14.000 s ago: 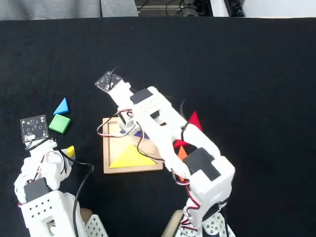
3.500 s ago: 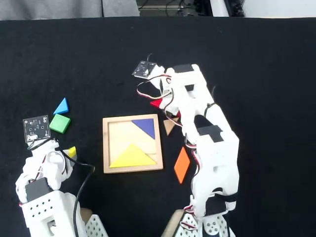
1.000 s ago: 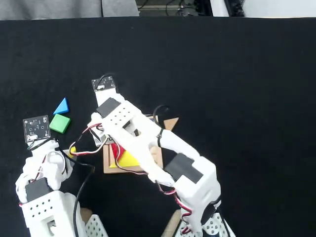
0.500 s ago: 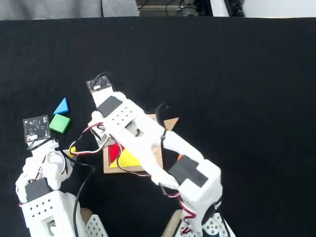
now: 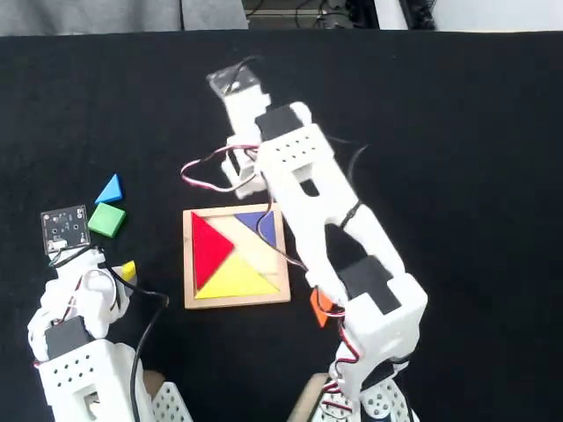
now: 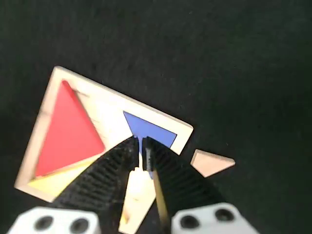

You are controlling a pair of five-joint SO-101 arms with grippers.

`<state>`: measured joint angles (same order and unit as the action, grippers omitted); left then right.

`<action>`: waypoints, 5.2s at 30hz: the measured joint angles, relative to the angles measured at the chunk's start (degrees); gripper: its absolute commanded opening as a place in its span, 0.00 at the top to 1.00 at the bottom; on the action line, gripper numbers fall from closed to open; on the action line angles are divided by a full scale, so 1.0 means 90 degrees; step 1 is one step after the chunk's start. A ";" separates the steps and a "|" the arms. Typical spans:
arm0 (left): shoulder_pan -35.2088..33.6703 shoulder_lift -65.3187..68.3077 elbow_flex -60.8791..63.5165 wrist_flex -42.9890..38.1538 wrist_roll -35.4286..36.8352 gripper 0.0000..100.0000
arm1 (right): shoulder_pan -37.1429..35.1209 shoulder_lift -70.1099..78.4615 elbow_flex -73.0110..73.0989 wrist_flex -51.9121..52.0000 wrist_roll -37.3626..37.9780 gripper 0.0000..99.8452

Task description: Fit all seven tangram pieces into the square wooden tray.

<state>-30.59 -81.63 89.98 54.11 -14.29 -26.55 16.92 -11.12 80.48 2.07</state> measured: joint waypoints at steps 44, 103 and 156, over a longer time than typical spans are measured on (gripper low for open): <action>0.0020 0.0000 0.0000 0.0000 0.0000 0.72 | -0.1104 -0.0117 0.2491 -0.3048 0.0234 0.99; 0.0020 0.0000 0.0000 -0.0029 0.0000 0.72 | 0.0049 -0.1651 0.3341 -0.2002 0.1084 0.99; 0.0098 0.4415 -0.6476 0.2305 0.0322 0.72 | 0.2667 -0.1094 0.4083 -0.4581 -0.0332 0.99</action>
<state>-29.71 -41.89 31.69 74.86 -11.38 -2.55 7.08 25.63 39.25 -0.92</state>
